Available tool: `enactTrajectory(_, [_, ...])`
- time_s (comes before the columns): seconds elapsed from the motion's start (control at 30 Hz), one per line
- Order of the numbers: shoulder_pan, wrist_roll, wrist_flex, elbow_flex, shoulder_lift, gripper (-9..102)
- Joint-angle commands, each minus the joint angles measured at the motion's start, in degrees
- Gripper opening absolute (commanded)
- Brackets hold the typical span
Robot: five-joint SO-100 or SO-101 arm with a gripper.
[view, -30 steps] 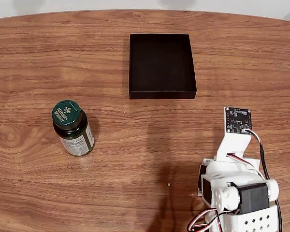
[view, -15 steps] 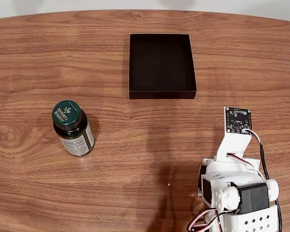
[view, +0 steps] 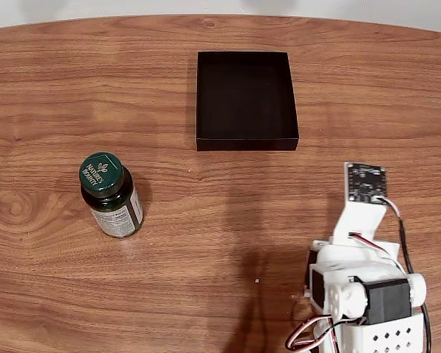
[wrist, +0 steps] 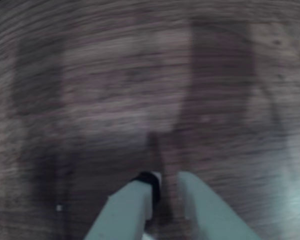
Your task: Pick up the pill bottle and place it in the black box.
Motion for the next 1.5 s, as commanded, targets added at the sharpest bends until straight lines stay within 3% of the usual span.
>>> enactTrajectory(0.0, [1.5, 0.1, 9.1, 0.1, -0.3, 0])
enactTrajectory(0.2, [-0.4, 1.1, 9.1, 0.1, -0.9, 0])
enactTrajectory(0.33, [-1.5, 9.5, 8.2, 0.1, -6.6, 0])
enactTrajectory(0.47, [-2.7, 10.7, 3.0, 0.1, -6.7, 6])
enactTrajectory(0.7, [-4.5, 18.1, -14.4, 0.1, -11.4, 6])
enactTrajectory(0.87, [-10.5, 17.3, -32.0, 0.1, -18.5, 9])
enactTrajectory(1.07, [-17.9, 15.2, -48.8, 0.1, -24.0, 23])
enactTrajectory(1.27, [-25.2, 13.9, -63.3, -0.1, -32.3, 26])
enactTrajectory(1.47, [-31.6, 13.4, -72.1, -0.4, -37.8, 27])
